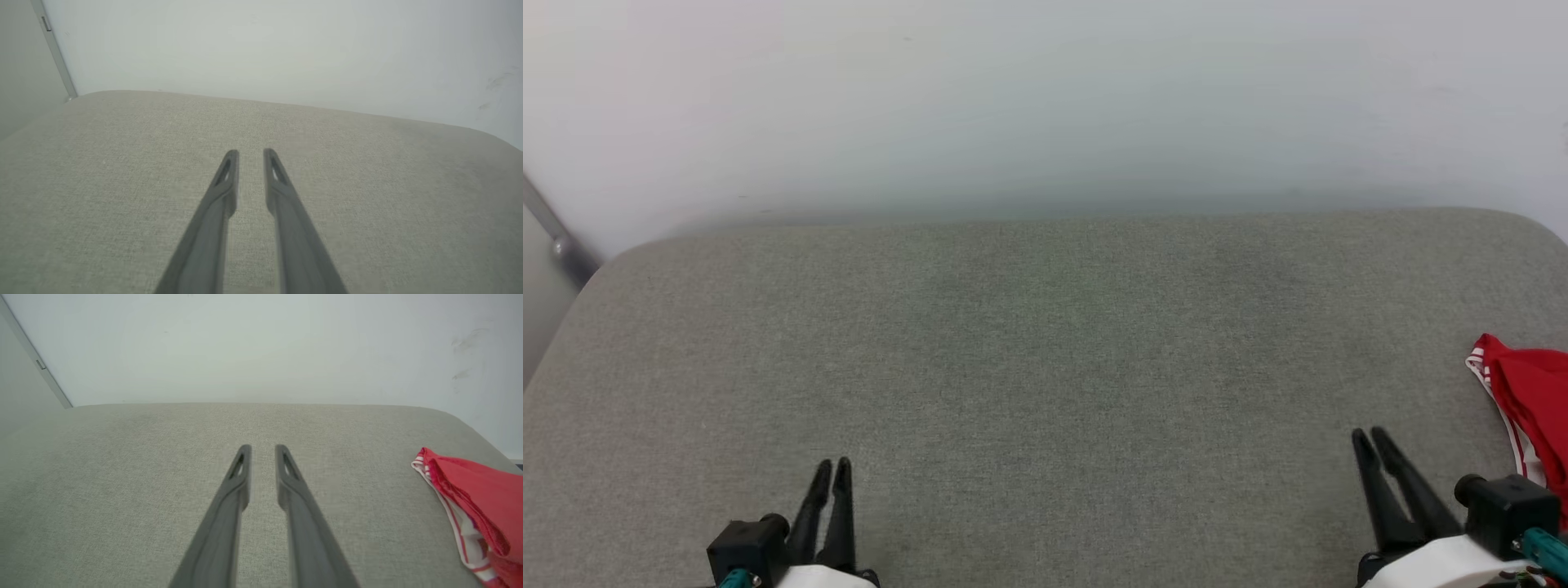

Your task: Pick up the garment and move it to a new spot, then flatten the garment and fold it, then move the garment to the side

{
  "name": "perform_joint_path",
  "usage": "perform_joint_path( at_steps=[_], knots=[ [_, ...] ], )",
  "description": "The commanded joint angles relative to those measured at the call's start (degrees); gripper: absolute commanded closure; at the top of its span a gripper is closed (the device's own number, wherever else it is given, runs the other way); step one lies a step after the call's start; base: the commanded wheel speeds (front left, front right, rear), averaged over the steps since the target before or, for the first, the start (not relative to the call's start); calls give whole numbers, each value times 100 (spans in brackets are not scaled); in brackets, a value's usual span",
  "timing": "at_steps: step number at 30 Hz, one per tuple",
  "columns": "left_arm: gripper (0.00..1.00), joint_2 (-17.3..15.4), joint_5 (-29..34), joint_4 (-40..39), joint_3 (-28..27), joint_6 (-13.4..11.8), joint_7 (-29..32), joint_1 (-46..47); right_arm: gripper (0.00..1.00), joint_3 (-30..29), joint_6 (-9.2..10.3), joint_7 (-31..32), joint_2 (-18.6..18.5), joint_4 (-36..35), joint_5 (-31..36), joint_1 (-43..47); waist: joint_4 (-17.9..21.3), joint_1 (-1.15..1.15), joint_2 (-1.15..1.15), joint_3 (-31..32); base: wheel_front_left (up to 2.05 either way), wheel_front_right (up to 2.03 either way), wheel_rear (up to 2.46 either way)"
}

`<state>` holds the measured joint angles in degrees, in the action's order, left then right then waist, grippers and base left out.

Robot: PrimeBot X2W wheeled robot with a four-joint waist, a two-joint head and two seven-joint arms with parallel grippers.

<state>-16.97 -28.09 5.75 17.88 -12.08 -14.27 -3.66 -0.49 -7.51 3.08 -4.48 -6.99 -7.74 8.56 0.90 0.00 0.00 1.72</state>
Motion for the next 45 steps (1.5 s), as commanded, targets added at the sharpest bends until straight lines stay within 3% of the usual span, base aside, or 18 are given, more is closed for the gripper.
perform_joint_path(
  at_steps=[1, 19, 45],
  knots=[
    [100, 2, -125, -65, -56, 38, 15, 41, 100, 10, 0, -27, 3, -45, -149, -22, -1, 0, 0, -2, 0, 0, 0],
    [100, 284, -1668, 166, -570, 489, 461, 290, 100, -52, 1, -1, -42, 466, -2224, -394, -14, 0, 0, -29, 0, 0, 0],
    [100, 643, -3420, 402, -1190, 1028, 998, 562, 100, -157, 1, 44, -44, 1042, -4536, -792, -33, 0, 0, -70, 0, 0, 0]
  ],
)
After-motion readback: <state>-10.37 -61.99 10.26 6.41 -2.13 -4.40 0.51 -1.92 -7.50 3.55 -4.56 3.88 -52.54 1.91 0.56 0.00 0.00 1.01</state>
